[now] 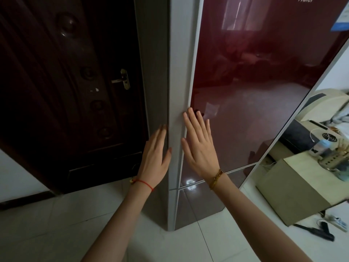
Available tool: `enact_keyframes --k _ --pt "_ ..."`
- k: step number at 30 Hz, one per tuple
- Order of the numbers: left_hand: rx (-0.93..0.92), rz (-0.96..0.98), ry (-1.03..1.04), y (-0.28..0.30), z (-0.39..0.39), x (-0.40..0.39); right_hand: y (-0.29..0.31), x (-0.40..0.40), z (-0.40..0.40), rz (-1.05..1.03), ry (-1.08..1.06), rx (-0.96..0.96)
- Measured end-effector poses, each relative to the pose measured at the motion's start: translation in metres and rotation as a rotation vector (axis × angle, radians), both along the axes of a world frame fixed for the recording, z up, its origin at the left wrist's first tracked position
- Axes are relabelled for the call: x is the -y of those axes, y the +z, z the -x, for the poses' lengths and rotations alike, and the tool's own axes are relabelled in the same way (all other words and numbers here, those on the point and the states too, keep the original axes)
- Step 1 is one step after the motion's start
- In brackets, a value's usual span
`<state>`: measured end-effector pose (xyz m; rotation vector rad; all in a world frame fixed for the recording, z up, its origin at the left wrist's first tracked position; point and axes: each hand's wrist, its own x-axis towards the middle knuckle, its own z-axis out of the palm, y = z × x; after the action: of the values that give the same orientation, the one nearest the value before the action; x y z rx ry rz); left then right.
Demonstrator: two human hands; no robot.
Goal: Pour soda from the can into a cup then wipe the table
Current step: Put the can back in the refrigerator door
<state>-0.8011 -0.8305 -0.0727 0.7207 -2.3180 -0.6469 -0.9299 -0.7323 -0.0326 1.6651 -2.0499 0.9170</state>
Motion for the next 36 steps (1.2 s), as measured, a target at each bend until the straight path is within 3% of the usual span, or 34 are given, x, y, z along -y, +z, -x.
enact_keyframes --k 17,27,36 --pt "0.071 0.041 -0.042 -0.009 -0.027 -0.054 -0.031 -0.101 0.015 -0.152 -0.164 0.144" --pt "0.095 0.036 -0.323 -0.023 -0.022 -0.082 -0.05 -0.195 -0.017 -0.234 -0.46 0.205" --pt "0.217 0.016 -0.634 -0.04 -0.06 -0.092 -0.074 -0.253 -0.12 -0.196 -0.829 0.345"
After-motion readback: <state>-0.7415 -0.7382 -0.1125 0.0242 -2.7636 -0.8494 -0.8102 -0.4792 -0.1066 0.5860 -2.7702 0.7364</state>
